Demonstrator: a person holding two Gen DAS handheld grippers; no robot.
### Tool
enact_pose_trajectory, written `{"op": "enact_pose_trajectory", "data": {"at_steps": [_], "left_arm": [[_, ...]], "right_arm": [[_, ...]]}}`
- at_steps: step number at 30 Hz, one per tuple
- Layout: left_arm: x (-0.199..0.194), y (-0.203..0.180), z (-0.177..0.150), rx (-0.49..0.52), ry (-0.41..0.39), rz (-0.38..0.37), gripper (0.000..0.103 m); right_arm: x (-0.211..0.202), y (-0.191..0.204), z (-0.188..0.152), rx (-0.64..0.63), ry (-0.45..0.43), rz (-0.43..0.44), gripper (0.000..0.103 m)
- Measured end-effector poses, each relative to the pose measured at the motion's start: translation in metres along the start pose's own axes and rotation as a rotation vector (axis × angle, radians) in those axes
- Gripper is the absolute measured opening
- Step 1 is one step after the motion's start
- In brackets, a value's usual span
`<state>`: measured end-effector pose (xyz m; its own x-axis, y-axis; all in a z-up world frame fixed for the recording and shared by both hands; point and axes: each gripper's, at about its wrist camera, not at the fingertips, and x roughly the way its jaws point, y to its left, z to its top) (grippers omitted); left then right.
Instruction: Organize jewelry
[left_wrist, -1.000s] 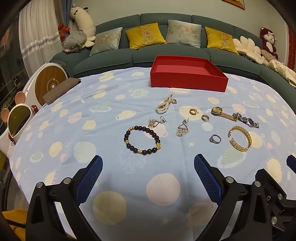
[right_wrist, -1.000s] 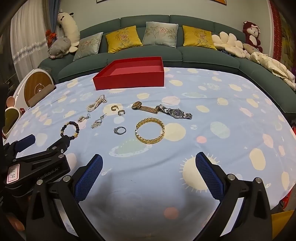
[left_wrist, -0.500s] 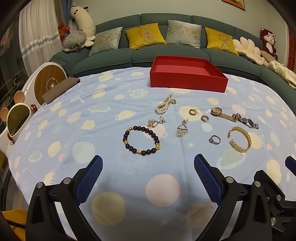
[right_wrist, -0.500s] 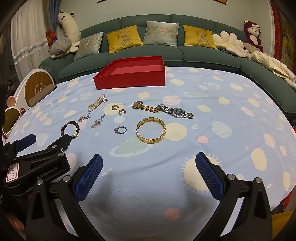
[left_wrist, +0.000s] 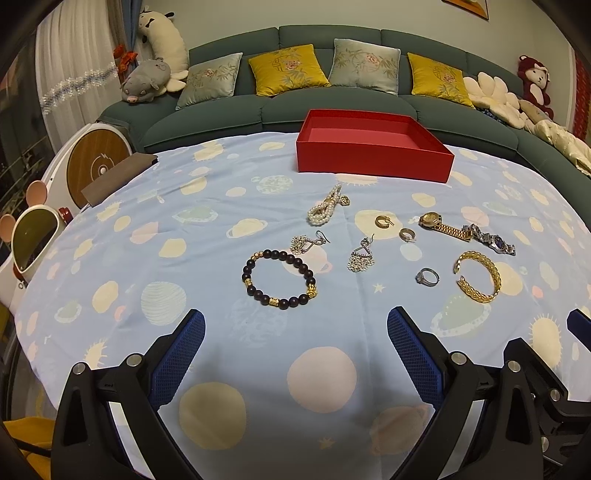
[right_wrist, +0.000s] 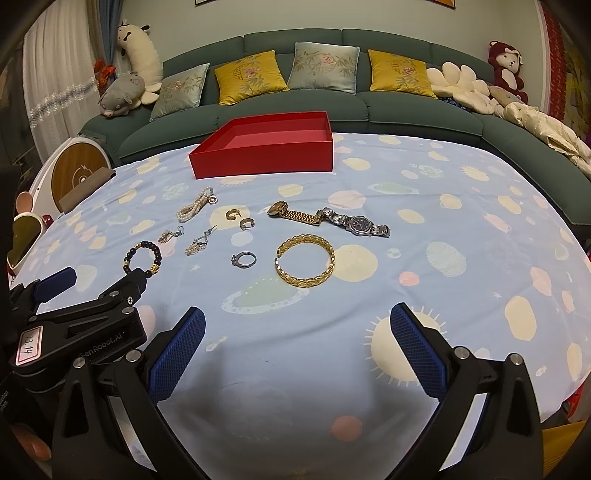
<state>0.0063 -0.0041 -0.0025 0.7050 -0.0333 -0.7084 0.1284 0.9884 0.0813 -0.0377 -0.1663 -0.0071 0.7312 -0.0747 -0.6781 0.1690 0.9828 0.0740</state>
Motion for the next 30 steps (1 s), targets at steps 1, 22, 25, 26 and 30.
{"op": "enact_pose_trajectory", "data": {"at_steps": [1,22,25,26,30], "left_arm": [[0.0000,-0.0002,0.0000,0.000,0.000,0.000,0.097],[0.0019,-0.0016,-0.0003,-0.001,0.004,-0.003,0.097],[0.0018,-0.0014,-0.0002,-0.002,0.005,-0.004,0.097],[0.0018,-0.0015,-0.0002,-0.002,0.005,-0.004,0.097],[0.0018,-0.0015,-0.0002,-0.002,0.005,-0.003,0.097]], "right_arm": [[0.0001,0.0006,-0.0001,-0.001,0.000,0.000,0.098],[0.0013,0.0025,0.0007,-0.005,0.003,0.001,0.098],[0.0014,0.0026,0.0007,-0.005,0.003,0.001,0.098],[0.0013,0.0022,0.0008,-0.005,0.003,0.001,0.098],[0.0013,0.0037,0.0008,-0.006,0.002,0.003,0.098]]}}
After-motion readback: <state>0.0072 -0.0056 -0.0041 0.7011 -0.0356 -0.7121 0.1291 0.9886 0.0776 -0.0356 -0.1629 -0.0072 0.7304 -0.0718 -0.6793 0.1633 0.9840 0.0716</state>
